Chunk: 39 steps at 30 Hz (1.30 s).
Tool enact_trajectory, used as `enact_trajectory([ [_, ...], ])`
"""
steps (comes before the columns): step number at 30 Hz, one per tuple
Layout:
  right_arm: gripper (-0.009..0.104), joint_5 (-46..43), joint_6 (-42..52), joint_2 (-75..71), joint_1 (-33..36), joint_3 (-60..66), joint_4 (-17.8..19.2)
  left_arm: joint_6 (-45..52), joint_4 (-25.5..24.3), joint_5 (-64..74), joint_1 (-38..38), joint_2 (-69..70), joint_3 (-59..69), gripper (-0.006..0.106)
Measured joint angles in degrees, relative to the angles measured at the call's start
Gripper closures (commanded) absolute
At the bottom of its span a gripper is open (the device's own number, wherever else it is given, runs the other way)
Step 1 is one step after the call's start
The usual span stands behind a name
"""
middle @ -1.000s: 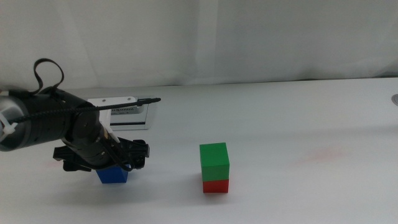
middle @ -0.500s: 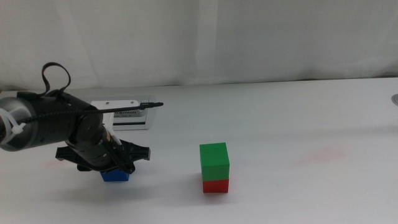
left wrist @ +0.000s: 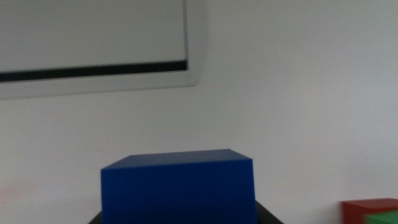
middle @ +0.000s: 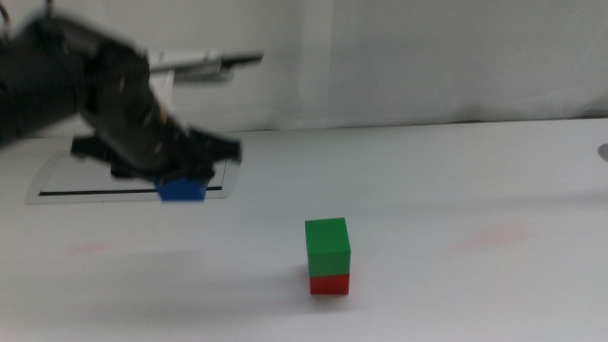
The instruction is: Stack red cubes first, then green, then blue cubes in a specific spot.
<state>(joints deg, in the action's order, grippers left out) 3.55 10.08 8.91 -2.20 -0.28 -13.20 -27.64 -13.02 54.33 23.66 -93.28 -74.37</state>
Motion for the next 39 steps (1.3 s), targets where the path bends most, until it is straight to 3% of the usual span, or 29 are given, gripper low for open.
enact_trajectory([
  [8, 0.097, 0.00, 0.00, 0.00, 0.00, 0.00, 0.00, -5.53, -0.22, 13.26, 12.64, 0.38, -15.28, 0.103],
  [16, 0.097, 0.00, -2.08, 0.00, 0.00, 0.00, 0.00, -15.55, -3.44, 14.66, 22.79, -0.54, -16.44, 0.103],
  [23, 0.097, 0.00, -2.74, 0.00, 0.00, 0.00, -0.09, -19.91, -3.54, 14.05, 26.25, -5.85, -16.44, 0.103],
  [39, 0.097, 0.00, -2.74, 0.00, 0.00, 0.00, -0.09, -22.41, -3.16, 11.43, 26.33, -10.80, -16.44, 0.103],
])
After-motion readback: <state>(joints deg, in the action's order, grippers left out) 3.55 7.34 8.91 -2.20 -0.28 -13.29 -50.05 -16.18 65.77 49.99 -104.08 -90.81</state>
